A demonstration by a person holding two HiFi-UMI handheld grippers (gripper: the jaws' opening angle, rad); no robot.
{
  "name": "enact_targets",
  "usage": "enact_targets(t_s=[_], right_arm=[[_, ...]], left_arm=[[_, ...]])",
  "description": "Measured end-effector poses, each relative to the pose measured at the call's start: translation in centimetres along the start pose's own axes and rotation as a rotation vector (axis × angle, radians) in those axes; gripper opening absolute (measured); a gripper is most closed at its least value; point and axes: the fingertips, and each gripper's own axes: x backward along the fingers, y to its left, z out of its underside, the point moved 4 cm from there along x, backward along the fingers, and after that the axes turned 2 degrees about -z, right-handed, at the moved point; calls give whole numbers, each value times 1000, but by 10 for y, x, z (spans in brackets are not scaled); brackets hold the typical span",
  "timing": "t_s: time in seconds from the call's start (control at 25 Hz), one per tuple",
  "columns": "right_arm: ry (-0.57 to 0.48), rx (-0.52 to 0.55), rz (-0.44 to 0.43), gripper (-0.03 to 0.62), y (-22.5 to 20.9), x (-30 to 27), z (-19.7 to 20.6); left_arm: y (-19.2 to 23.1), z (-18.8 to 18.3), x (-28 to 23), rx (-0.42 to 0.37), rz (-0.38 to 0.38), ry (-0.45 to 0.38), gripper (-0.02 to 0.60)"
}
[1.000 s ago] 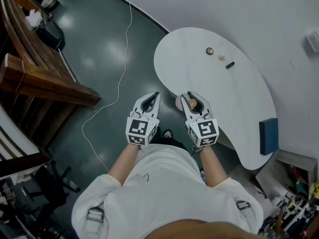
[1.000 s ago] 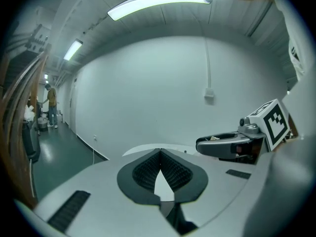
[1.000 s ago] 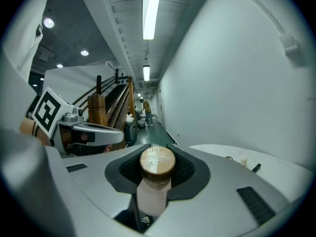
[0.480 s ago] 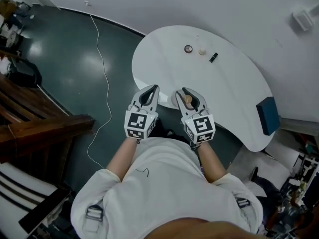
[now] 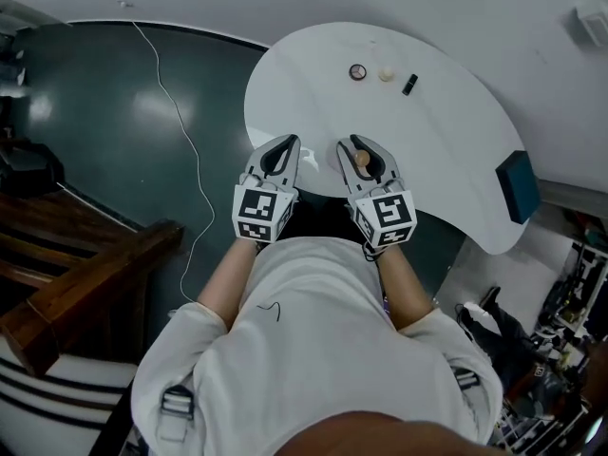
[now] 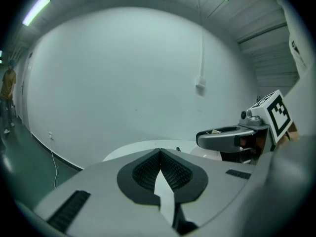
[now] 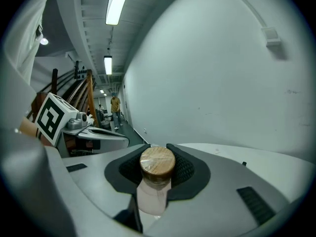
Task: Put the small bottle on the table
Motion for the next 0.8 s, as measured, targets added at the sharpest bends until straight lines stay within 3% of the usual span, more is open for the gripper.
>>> enact_targets(t_s=[0.28, 0.8], right_arm=[[19, 6, -8, 98, -9, -30, -5], [77, 56, -136, 98, -58, -95, -19]], left_arm=[[14, 15, -20, 32, 6, 45, 12], [33, 22, -74, 108, -125, 111, 12]])
